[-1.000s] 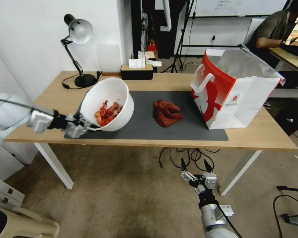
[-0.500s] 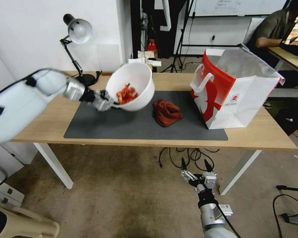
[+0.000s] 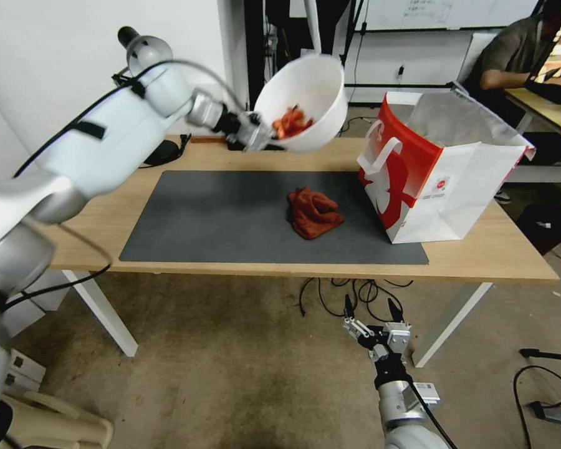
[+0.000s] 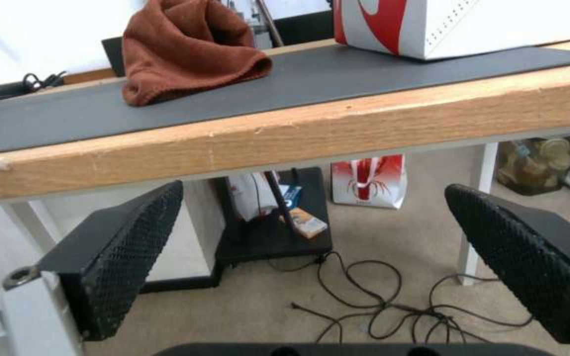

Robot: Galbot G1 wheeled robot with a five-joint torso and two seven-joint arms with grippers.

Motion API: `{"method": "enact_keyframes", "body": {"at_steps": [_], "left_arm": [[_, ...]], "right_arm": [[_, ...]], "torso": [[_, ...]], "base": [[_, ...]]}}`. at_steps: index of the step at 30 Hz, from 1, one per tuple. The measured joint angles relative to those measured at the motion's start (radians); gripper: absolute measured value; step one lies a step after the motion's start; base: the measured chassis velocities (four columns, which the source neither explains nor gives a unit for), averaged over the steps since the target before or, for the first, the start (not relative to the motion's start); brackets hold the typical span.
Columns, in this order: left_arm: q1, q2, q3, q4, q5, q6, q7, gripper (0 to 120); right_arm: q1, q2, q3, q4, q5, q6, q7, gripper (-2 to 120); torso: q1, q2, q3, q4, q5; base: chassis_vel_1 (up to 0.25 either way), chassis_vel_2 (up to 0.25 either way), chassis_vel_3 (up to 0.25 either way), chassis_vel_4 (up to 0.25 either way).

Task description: Sweep shrimp from table into container with towel, then put container into takeout bag.

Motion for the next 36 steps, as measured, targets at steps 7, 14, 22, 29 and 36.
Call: {"method": "enact_keyframes", "body": {"at_steps": [7,14,22,29,36], "left_arm": [[-0.038,-0.191,0.000,0.131,0.025,-0.023,-0.014,0],[-0.075,-0.296,0.007,0.222,0.075,-0.028,-0.041,0],[-0.121,-0.374,0.018,0.256,0.082,0.010,-0.102,0],[-0.166,-0.397,0.067,0.247,0.076,0.059,-0.170,0],[-0.137,-0.395,0.126,0.184,0.048,0.055,-0.163,0]], "right_arm": [[0.006,0.004,0.004,-0.011,0.003,0.000,0.001,100],[0.002,0.006,0.011,-0.013,0.006,0.006,0.001,100],[0.000,0.012,0.014,-0.016,0.020,0.012,-0.002,100],[-0.017,0.009,0.027,-0.015,0.029,0.026,-0.007,100],[-0.028,0.008,0.032,-0.004,0.036,0.028,-0.010,100]], "torso": [[0.000,0.000,0.000,-0.0008,0.0002],[0.000,0.000,0.000,-0.0004,-0.0002],[0.000,0.000,0.000,-0.0005,-0.0001],[0.000,0.000,0.000,-0.0005,-0.0002],[0.000,0.000,0.000,-0.0006,-0.0003]], "base": [[0.000,0.000,0.000,0.000],[0.000,0.000,0.000,0.000],[0.000,0.000,0.000,0.000],[0.000,0.000,0.000,0.000],[0.000,0.000,0.000,0.000]]}}
